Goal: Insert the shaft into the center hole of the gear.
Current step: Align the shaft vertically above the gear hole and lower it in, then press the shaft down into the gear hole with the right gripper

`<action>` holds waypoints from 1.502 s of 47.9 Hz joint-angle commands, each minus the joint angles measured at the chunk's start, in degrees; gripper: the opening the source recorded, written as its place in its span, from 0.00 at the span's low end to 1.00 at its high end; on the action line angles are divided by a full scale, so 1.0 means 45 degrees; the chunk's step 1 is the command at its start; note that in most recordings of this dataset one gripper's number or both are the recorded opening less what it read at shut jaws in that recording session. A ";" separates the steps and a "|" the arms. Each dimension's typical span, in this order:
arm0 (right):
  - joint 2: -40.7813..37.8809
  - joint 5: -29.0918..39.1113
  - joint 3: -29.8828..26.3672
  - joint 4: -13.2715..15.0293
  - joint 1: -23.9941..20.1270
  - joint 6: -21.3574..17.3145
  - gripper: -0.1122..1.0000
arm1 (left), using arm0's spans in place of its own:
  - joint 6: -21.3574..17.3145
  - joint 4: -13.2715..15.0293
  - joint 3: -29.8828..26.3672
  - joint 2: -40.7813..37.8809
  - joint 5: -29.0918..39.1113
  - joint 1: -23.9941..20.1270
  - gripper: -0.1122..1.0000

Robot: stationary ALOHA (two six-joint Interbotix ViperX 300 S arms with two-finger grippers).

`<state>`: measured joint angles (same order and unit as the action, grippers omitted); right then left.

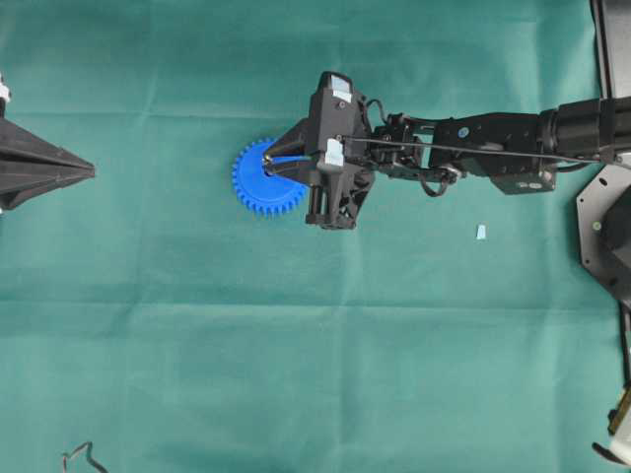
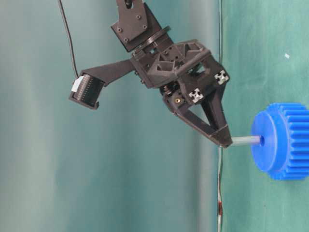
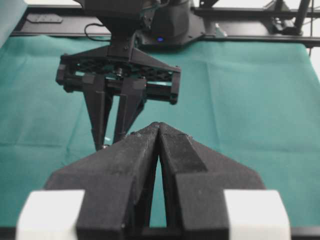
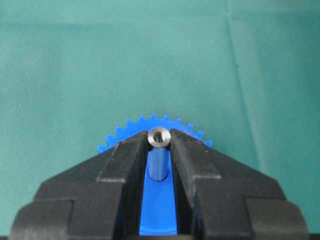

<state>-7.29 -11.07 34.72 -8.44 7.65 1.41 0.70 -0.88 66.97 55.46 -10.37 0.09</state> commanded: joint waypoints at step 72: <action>-0.0547 -0.0684 -0.0078 -0.0059 0.0137 -0.0137 0.25 | -0.0020 -0.0020 -0.0312 -0.0059 -0.0078 0.0000 0.10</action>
<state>-10.37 -13.54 35.07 -8.53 7.91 0.88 0.70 -0.88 66.97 55.46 -10.37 0.09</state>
